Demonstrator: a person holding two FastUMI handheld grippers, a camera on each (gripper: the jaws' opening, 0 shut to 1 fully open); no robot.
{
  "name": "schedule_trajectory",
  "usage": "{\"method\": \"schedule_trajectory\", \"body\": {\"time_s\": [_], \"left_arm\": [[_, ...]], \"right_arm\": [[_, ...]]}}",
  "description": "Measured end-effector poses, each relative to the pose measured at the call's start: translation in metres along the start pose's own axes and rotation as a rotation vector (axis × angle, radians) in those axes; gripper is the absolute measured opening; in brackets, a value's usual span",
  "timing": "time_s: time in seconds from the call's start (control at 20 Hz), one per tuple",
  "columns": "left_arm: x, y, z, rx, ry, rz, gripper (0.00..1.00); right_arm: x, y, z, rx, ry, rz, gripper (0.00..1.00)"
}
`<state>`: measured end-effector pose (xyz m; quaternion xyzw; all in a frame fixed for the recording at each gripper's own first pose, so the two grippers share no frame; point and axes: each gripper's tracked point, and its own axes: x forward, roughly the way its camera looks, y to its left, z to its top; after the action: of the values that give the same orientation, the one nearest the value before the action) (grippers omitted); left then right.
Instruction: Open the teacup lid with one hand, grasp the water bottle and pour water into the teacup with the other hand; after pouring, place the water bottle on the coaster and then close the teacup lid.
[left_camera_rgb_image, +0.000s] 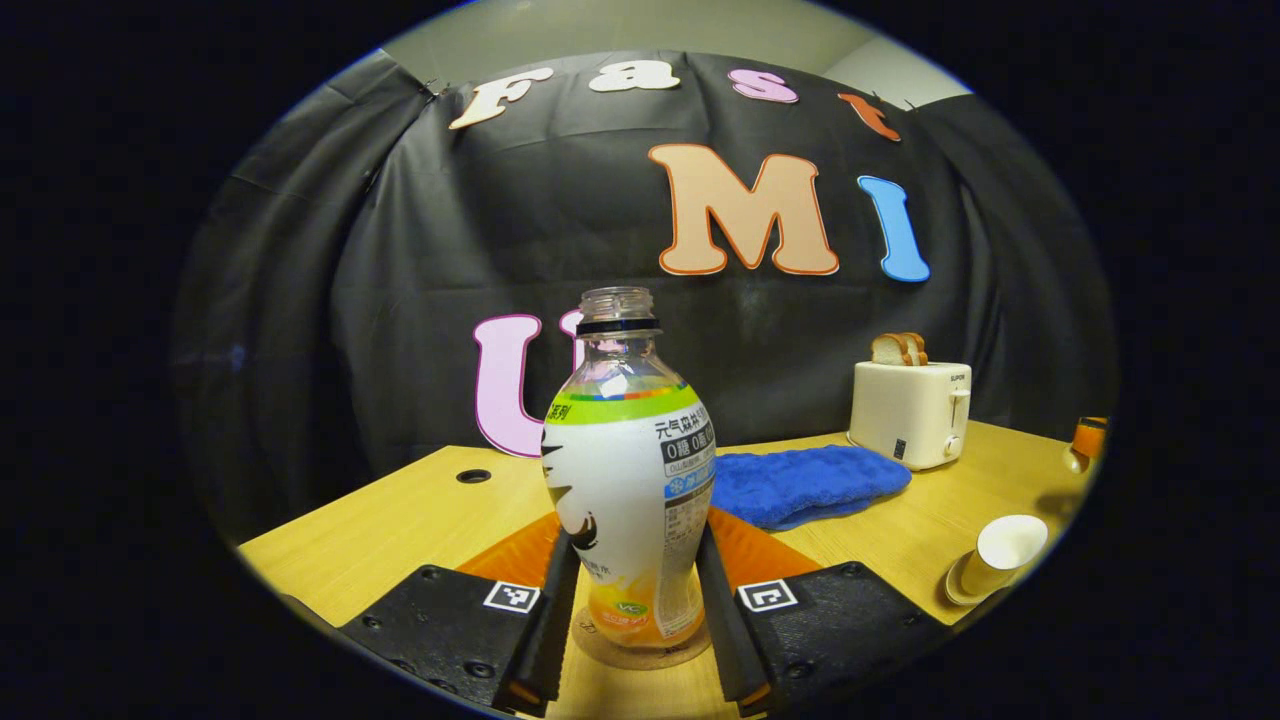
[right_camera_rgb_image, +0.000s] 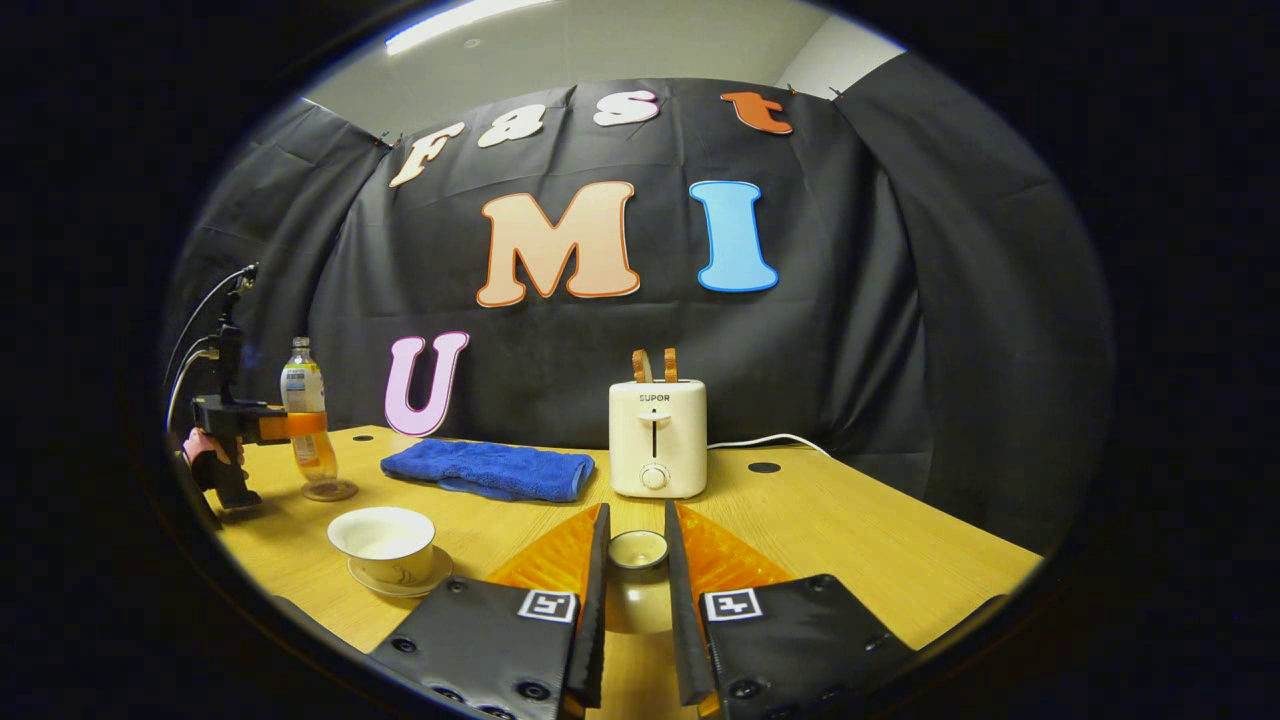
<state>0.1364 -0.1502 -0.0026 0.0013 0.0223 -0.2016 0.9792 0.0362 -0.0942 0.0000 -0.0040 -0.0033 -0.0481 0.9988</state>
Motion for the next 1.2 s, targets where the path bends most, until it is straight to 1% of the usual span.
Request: {"method": "schedule_trajectory", "body": {"time_s": [0.15, 0.25, 0.45, 0.5, 0.55, 0.65, 0.7, 0.75, 0.8, 0.85, 1.05, 1.2], "left_arm": [[0.0, 0.002, -0.005, 0.003, 0.015, 0.003, 0.59], [0.0, 0.001, -0.015, 0.007, 0.048, -0.001, 0.62], [0.002, 0.0, -0.016, 0.017, 0.04, -0.002, 0.65], [0.0, -0.001, -0.021, 0.022, 0.054, -0.006, 0.68], [0.0, -0.003, -0.027, 0.035, 0.073, -0.011, 0.68], [0.002, -0.005, -0.024, 0.04, 0.058, -0.015, 0.7], [-0.001, -0.006, -0.021, 0.041, 0.052, -0.019, 0.78], [-0.002, -0.006, -0.021, 0.043, 0.049, -0.018, 0.84], [-0.003, -0.006, -0.02, 0.044, 0.042, -0.015, 0.92], [-0.004, -0.005, -0.019, 0.044, 0.034, -0.012, 0.95], [-0.009, 0.003, -0.013, 0.012, -0.007, 0.033, 0.96], [-0.016, 0.001, -0.01, -0.005, -0.026, 0.04, 0.97]], "right_arm": [[0.0, 0.0, 0.0, 0.0, 0.0, 0.0, 0.32], [0.0, 0.0, 0.0, 0.0, 0.0, 0.0, 0.32], [0.0, 0.0, 0.0, 0.0, 0.0, -0.001, 0.32], [0.0, 0.0, 0.0, 0.0, 0.001, -0.001, 0.32], [0.0, 0.0, 0.0, 0.0, 0.0, -0.001, 0.32], [0.0, 0.0, 0.0, 0.0, 0.0, -0.003, 0.32], [0.0, 0.0, 0.001, 0.0, 0.0, -0.003, 0.32], [0.0, -0.001, 0.0, 0.0, 0.0, -0.003, 0.31], [0.0, 0.0, 0.0, 0.0, 0.0, -0.003, 0.32], [0.001, 0.0, 0.0, 0.0, 0.0, -0.003, 0.32], [0.001, 0.0, 0.0, 0.001, -0.001, 0.0, 0.32], [-0.001, 0.004, 0.0, 0.001, 0.0, 0.021, 0.32]]}}
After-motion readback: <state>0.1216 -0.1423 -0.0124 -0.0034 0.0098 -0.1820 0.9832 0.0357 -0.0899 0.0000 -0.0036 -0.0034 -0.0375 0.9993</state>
